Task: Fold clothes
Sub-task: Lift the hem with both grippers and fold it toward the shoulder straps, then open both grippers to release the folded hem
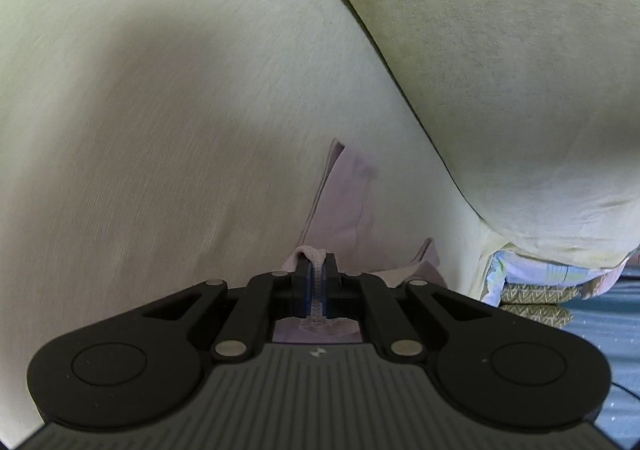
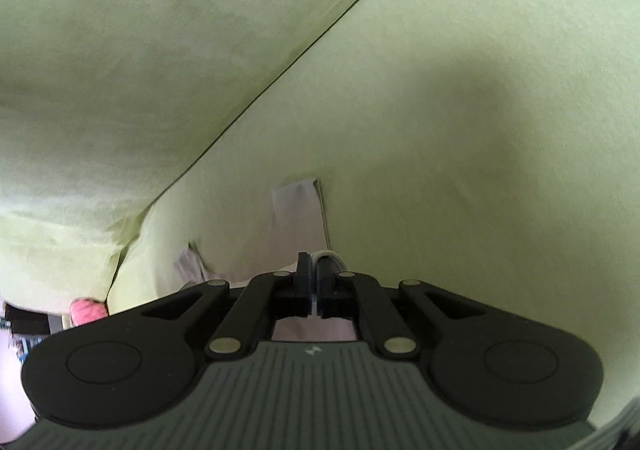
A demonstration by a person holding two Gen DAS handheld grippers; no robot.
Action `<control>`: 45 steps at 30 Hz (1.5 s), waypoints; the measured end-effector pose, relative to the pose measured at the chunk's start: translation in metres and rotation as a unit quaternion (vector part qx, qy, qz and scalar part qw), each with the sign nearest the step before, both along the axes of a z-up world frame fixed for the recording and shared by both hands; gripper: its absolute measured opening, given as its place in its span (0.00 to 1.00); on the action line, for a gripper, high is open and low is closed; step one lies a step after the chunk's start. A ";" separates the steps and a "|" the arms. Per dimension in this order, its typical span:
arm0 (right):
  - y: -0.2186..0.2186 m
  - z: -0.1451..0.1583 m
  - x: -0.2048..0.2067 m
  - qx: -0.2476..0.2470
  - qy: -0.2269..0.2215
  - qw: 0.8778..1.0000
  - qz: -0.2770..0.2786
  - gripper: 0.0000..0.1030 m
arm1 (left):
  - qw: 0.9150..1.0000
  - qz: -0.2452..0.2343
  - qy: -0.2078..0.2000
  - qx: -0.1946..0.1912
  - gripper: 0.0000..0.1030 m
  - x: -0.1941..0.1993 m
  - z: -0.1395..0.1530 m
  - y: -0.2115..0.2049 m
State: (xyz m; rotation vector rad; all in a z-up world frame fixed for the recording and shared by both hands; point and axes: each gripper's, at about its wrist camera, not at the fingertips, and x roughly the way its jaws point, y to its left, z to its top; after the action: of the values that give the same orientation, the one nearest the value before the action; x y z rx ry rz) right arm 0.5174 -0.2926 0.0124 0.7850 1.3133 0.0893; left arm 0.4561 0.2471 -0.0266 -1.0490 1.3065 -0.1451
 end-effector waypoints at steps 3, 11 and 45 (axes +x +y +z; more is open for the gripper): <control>-0.002 -0.011 0.009 -0.003 0.008 1.000 -0.008 0.01 | 1.000 -0.005 0.006 -0.001 0.01 0.012 -0.006 0.003; -0.003 -0.057 0.042 0.003 0.036 0.999 0.010 0.01 | 1.000 0.015 0.018 0.003 0.02 0.024 -0.026 0.002; 0.009 -0.061 0.037 -0.115 -0.102 0.963 0.221 0.28 | 0.896 -0.326 -0.239 0.186 0.38 0.067 0.013 -0.050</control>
State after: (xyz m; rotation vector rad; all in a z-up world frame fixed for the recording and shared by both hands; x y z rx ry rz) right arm 0.5544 -0.2838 -0.0484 0.2661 1.2540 0.3580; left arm 0.5232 0.1966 -0.0134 -0.1897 1.1205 -0.5959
